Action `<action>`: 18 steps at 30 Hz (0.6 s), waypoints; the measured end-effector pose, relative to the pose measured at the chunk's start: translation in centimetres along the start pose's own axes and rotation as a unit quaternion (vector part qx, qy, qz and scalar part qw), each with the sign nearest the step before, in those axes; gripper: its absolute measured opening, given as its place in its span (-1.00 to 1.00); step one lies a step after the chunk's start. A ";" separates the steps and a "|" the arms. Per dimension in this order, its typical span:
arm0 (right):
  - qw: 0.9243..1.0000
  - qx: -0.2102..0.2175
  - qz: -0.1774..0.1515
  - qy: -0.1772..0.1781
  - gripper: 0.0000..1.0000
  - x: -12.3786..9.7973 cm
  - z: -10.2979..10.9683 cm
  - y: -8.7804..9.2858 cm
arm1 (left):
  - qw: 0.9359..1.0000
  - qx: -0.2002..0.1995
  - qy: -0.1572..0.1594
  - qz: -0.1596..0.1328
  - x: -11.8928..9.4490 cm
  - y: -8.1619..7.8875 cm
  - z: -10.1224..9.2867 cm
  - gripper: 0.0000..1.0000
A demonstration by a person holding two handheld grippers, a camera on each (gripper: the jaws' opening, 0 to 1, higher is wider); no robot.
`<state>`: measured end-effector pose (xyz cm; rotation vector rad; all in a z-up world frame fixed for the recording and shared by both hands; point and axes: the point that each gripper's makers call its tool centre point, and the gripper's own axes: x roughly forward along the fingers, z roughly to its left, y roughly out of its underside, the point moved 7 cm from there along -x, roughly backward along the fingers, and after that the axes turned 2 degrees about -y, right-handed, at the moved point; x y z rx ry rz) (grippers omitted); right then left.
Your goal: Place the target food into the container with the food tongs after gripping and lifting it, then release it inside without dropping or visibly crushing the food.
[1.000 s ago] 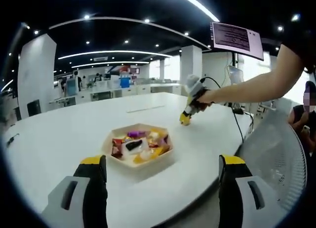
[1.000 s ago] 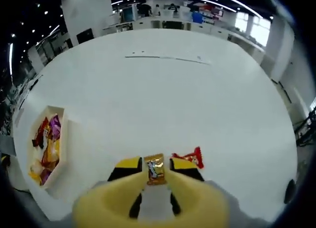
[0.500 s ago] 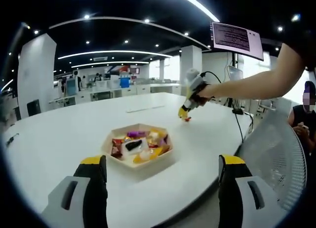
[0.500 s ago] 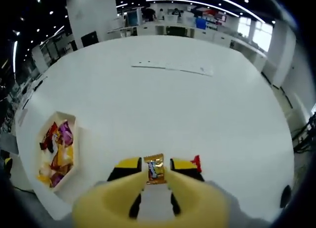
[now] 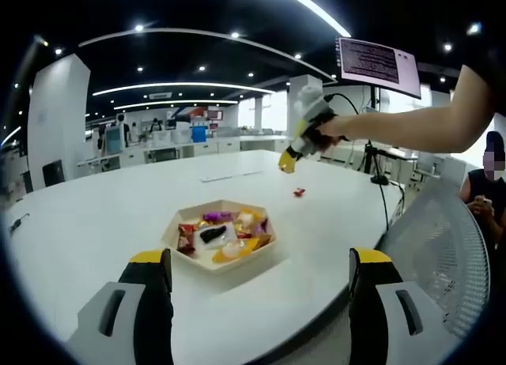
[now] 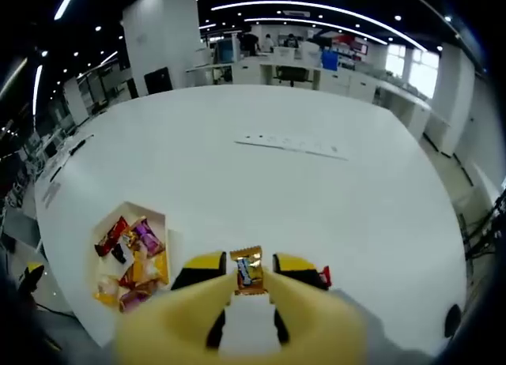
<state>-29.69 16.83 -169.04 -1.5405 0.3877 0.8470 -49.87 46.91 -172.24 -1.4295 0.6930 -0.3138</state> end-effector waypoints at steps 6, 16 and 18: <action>1.000 -0.016 -0.002 -0.021 -0.56 0.6 2.9 -0.5 | 1.000 -0.001 0.000 -0.004 0.0 0.0 0.0 0.79; 0.994 -0.058 -0.015 -0.094 -0.56 1.4 10.6 -2.1 | 1.000 -0.002 -0.001 -0.007 -0.1 -0.1 0.1 0.79; 0.992 -0.063 -0.013 -0.110 -0.56 1.7 12.3 -2.2 | 1.000 -0.002 -0.002 -0.006 -0.1 0.0 0.1 0.79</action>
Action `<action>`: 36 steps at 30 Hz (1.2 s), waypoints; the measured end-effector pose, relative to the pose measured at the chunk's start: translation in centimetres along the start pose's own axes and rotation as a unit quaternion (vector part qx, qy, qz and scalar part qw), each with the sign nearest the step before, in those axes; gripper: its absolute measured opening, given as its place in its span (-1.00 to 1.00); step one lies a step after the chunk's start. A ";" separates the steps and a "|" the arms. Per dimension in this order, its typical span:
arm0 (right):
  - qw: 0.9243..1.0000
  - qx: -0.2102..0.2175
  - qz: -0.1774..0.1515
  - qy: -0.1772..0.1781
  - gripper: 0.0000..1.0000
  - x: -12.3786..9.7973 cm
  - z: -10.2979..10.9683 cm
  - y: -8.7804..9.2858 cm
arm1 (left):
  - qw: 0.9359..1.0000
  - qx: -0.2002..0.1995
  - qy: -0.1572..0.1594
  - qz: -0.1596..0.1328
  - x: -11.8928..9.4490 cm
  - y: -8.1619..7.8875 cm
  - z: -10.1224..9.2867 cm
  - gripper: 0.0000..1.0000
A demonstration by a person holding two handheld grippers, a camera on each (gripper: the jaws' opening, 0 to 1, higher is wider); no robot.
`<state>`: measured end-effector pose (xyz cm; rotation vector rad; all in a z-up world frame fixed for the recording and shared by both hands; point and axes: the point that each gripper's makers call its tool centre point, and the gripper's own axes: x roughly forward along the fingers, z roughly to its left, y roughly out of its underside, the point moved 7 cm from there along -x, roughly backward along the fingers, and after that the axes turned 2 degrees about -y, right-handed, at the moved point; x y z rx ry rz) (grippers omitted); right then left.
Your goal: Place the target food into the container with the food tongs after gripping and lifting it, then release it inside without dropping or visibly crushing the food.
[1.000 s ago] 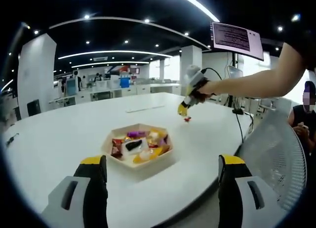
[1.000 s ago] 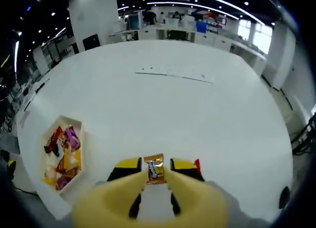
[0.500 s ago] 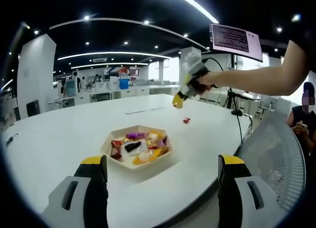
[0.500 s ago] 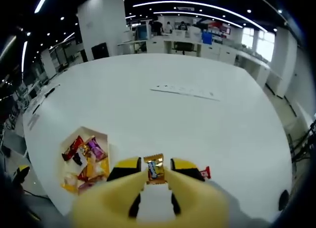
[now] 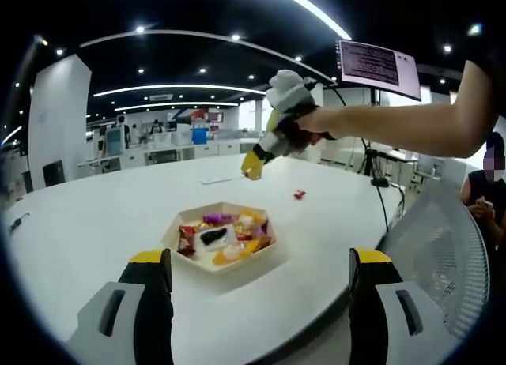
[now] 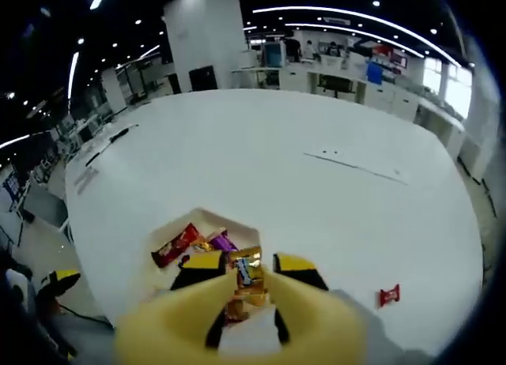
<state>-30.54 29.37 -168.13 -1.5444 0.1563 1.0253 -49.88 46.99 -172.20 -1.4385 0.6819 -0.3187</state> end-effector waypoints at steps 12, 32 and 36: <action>0.999 -0.021 0.002 -0.027 -0.55 0.9 2.6 -0.6 | 1.000 -0.001 -0.001 0.000 0.0 0.0 0.0 0.79; 1.000 -0.011 -0.006 -0.001 -0.37 -1.3 -1.8 0.9 | 1.000 0.000 -0.002 0.009 0.0 0.1 0.0 0.78; 1.000 0.019 -0.012 0.021 -0.37 -2.9 -5.1 2.2 | 1.000 -0.002 -0.005 0.013 0.0 0.2 0.0 0.78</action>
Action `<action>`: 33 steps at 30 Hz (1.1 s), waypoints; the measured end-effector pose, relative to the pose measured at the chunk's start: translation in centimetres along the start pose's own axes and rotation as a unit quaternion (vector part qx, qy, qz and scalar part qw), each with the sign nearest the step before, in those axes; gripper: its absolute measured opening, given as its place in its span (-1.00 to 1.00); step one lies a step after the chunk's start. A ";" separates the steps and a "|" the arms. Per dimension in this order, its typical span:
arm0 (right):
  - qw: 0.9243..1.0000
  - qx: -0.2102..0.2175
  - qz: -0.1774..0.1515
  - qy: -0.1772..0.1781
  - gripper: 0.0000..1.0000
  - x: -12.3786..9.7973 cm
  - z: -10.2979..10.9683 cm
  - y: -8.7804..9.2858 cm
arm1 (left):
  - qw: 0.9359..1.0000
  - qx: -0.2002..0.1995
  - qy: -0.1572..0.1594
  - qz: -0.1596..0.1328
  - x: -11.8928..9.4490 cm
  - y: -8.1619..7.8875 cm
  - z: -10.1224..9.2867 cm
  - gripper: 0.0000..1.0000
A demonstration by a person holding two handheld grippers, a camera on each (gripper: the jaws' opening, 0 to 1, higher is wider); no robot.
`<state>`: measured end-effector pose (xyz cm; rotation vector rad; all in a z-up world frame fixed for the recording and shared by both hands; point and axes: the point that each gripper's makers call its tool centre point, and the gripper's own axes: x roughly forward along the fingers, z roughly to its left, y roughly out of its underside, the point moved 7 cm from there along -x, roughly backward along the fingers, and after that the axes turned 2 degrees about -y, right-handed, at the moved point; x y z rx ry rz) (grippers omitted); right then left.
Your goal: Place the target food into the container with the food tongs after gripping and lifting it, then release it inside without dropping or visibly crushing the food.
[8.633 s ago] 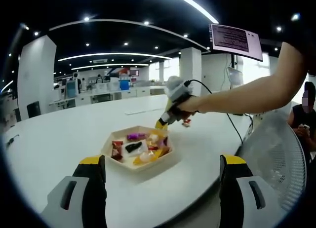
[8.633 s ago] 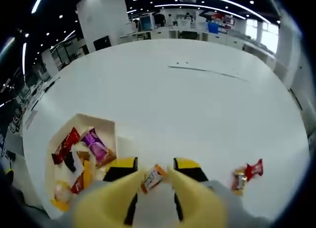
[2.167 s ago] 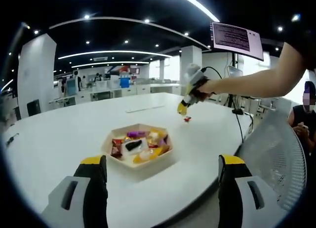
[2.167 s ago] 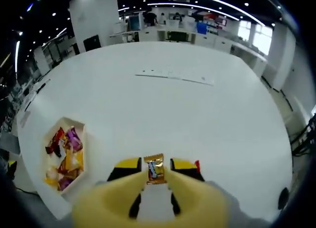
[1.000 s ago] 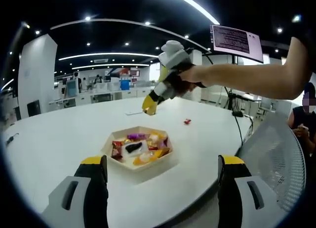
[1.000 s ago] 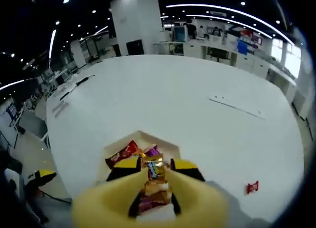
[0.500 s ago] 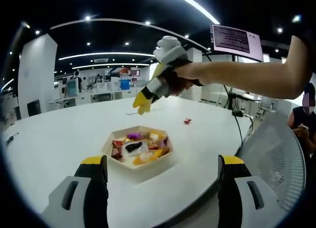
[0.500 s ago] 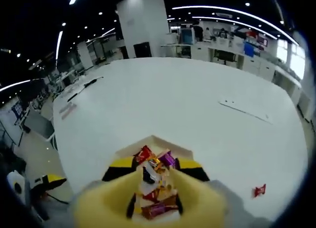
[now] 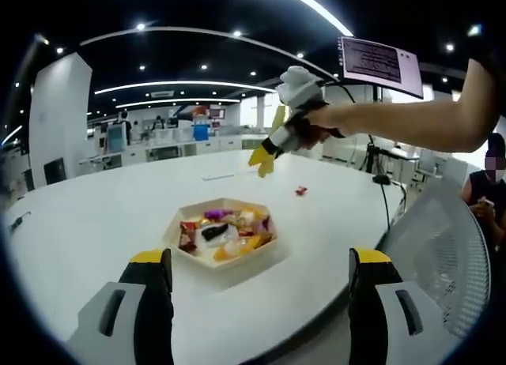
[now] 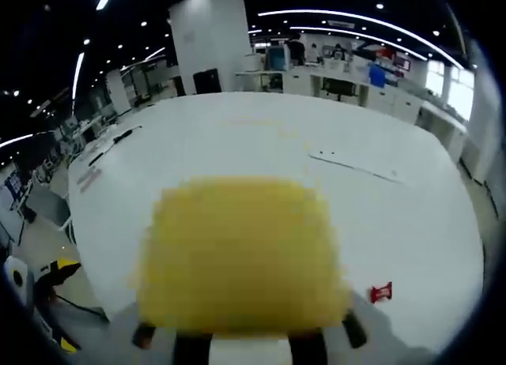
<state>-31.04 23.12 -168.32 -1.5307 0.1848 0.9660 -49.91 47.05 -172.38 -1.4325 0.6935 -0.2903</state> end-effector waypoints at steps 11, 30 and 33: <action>0.996 0.051 0.013 0.069 -0.39 -2.1 -9.3 2.8 | 1.000 0.005 -0.012 -0.008 0.0 -0.2 0.2 0.78; 0.991 0.068 0.034 0.108 -0.40 1.1 -15.0 5.4 | 0.999 0.008 -0.024 -0.019 0.0 -0.4 0.4 0.76; 0.991 0.071 0.025 0.111 -0.40 1.5 -15.5 5.6 | 0.999 0.008 -0.025 -0.020 0.0 -0.4 0.4 0.76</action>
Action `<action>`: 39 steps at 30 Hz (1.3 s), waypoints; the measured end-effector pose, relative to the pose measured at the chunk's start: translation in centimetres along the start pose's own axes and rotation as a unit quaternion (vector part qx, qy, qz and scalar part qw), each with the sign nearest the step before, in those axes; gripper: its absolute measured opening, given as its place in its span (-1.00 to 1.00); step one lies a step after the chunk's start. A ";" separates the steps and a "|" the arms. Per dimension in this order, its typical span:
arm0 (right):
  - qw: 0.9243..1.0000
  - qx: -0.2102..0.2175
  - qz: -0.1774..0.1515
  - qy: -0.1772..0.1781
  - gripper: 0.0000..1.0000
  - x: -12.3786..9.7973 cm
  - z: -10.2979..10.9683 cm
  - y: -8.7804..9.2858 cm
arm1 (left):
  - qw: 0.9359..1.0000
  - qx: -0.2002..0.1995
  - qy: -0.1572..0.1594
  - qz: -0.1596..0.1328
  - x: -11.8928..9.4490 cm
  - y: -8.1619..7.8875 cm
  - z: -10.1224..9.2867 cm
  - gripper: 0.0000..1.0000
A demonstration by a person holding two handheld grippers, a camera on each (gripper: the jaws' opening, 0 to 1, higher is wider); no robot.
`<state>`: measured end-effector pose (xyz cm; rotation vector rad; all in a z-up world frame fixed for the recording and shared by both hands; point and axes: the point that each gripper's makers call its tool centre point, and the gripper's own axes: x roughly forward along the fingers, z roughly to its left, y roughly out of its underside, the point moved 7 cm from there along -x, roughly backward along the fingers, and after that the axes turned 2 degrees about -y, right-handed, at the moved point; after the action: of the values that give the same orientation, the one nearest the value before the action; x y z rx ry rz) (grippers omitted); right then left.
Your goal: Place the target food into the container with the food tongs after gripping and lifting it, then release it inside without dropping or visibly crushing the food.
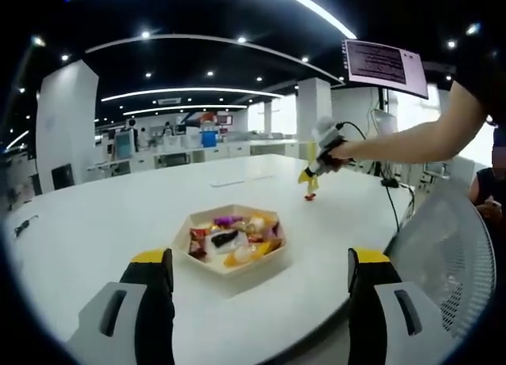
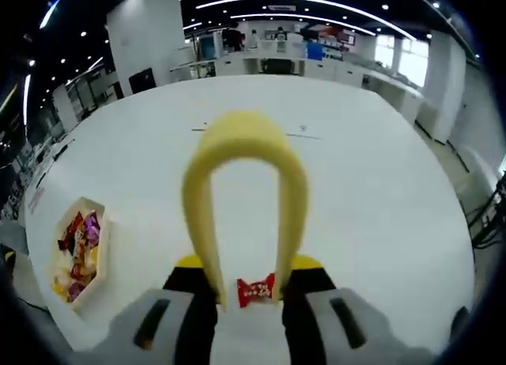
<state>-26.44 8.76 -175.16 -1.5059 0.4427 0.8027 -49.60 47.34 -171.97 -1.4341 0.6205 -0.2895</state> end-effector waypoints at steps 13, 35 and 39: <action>1.000 -0.019 -0.006 0.011 -0.40 1.9 -0.7 0.7 | 1.000 0.000 -0.003 0.009 0.1 0.2 0.1 0.76; 0.999 -0.035 -0.008 0.010 -0.57 1.5 0.0 1.3 | 1.000 -0.002 -0.006 0.012 0.1 0.2 0.1 0.76; 0.999 -0.029 -0.015 0.005 -0.57 0.5 0.6 0.8 | 1.000 -0.002 -0.002 0.016 0.0 0.3 0.0 0.76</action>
<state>-26.76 9.41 -176.06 -1.5674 0.4063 0.7921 -49.60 47.37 -172.25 -1.4274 0.6401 -0.2610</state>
